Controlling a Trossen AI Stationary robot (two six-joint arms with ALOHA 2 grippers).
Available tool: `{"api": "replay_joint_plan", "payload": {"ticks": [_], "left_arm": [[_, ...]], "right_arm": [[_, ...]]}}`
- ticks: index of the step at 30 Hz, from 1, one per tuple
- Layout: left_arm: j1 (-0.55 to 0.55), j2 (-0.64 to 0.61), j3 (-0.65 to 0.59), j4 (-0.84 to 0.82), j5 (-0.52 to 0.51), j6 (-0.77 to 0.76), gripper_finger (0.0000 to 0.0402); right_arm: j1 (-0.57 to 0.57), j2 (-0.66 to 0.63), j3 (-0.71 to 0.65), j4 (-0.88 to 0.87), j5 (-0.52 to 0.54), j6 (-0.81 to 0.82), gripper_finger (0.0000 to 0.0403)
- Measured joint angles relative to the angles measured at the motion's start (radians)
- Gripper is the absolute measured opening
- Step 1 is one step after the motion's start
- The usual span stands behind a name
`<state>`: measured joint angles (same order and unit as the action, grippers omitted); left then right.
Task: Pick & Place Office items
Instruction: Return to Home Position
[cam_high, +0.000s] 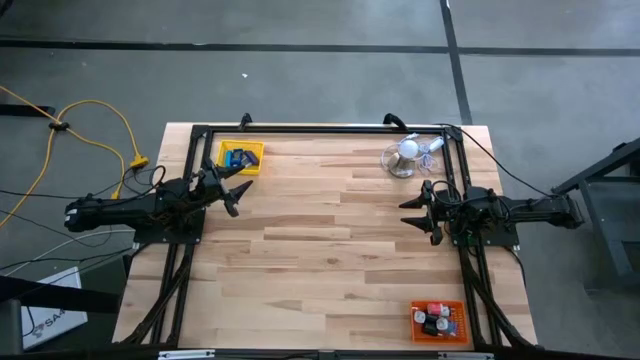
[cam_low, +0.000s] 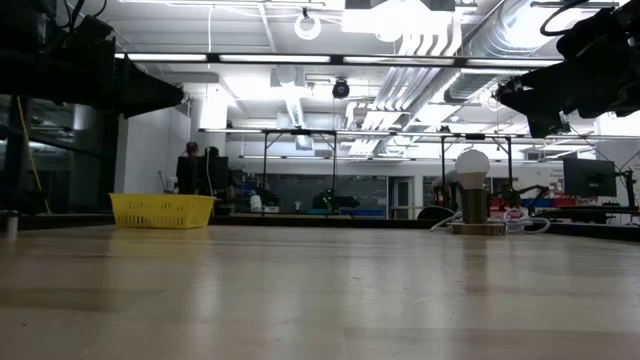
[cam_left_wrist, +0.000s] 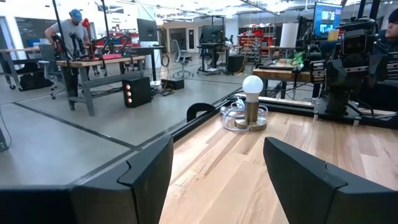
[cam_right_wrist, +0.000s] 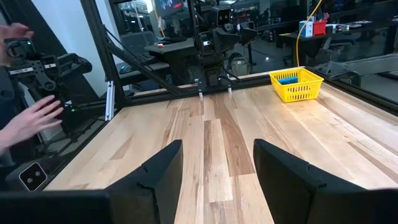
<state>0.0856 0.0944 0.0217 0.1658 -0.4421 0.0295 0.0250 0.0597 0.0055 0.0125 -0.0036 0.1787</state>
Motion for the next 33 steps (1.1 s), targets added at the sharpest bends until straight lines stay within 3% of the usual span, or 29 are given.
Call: {"api": "replay_joint_plan", "payload": {"ticks": [8, 10, 15, 17, 25, 33], "left_arm": [[-0.006, 0.000, 0.000, -0.025, 0.034, 0.024, 0.0243], [-0.013, 0.000, 0.000, -0.036, 0.134, 0.080, 0.0243], [-0.034, 0.000, 0.000, -0.060, 0.495, 0.266, 0.0243], [-0.044, 0.000, 0.000, -0.089, 0.550, 0.288, 0.0243], [-0.053, 0.000, 0.000, -0.154, 0.416, 0.150, 0.0243], [-0.045, 0.022, 0.000, -0.178, 0.416, 0.148, 0.0243]], "right_arm": [[0.000, 0.000, 0.000, 0.000, 0.000, 0.000, 0.0183], [0.000, 0.000, 0.000, 0.000, 0.000, 0.000, 0.0183], [0.000, 0.000, 0.000, 0.000, 0.000, 0.000, 0.0183], [0.000, 0.000, 0.000, 0.000, 0.000, 0.000, 0.0183], [0.000, 0.000, 0.000, 0.000, 0.000, 0.000, 0.0183], [0.000, 0.000, 0.000, 0.002, 0.000, 0.000, 0.0183]]}}
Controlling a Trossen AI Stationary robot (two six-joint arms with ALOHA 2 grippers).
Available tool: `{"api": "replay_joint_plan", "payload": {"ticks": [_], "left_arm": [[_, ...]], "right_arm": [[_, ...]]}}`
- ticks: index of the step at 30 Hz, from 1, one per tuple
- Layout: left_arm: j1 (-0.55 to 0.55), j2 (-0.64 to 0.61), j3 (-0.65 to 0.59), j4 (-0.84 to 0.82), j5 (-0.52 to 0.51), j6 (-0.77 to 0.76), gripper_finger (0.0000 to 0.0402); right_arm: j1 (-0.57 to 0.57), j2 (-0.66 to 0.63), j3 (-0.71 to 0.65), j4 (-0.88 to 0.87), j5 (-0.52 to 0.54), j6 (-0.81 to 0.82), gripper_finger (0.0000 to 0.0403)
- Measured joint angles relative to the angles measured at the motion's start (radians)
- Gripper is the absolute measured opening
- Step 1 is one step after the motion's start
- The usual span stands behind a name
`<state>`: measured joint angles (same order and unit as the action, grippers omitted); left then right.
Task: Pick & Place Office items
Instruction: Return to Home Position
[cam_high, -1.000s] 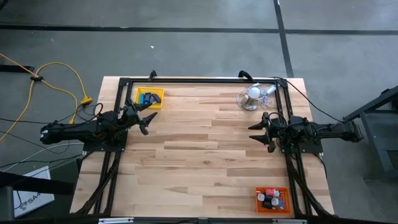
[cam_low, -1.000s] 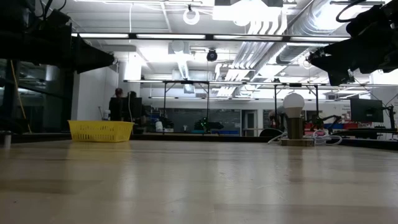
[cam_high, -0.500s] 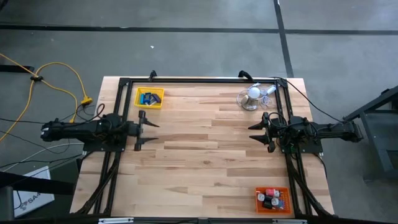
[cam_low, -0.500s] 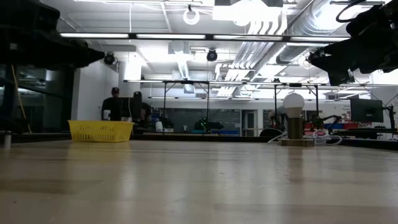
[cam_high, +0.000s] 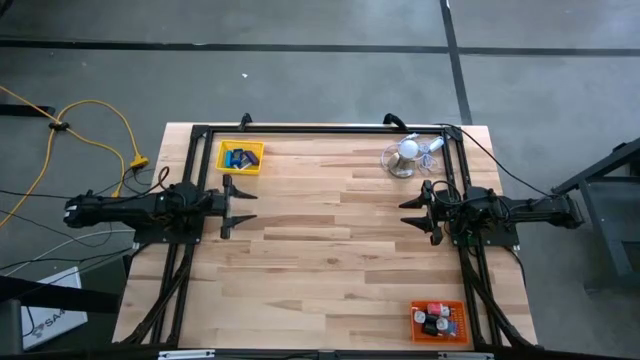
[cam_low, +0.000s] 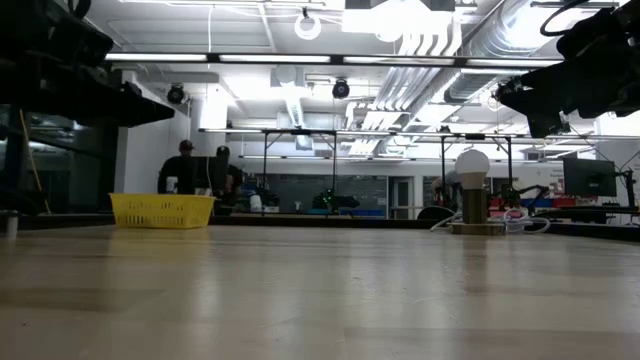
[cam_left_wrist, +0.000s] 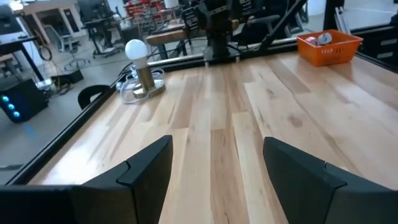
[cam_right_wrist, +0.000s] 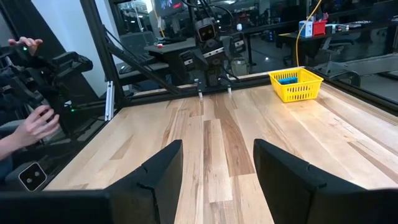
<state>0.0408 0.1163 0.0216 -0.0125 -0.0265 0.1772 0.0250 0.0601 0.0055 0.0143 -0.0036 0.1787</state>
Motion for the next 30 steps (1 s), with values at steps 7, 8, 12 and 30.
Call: {"api": "replay_joint_plan", "payload": {"ticks": [7, 8, 12, 30], "left_arm": [[0.018, 0.019, 0.000, -0.005, 0.002, -0.026, 0.0243], [0.018, 0.019, 0.000, -0.005, 0.002, -0.026, 0.0243], [0.018, 0.019, 0.000, -0.001, 0.002, -0.028, 0.0243], [0.018, 0.019, 0.000, 0.123, -0.002, -0.028, 0.0243]], "right_arm": [[0.000, 0.000, 0.000, 0.001, 0.000, 0.000, 0.0183], [0.000, 0.000, 0.000, 0.001, 0.000, 0.000, 0.0183], [0.000, 0.000, 0.000, 0.002, 0.000, 0.000, 0.0183], [0.000, 0.000, 0.000, 0.003, 0.000, 0.000, 0.0183]]}}
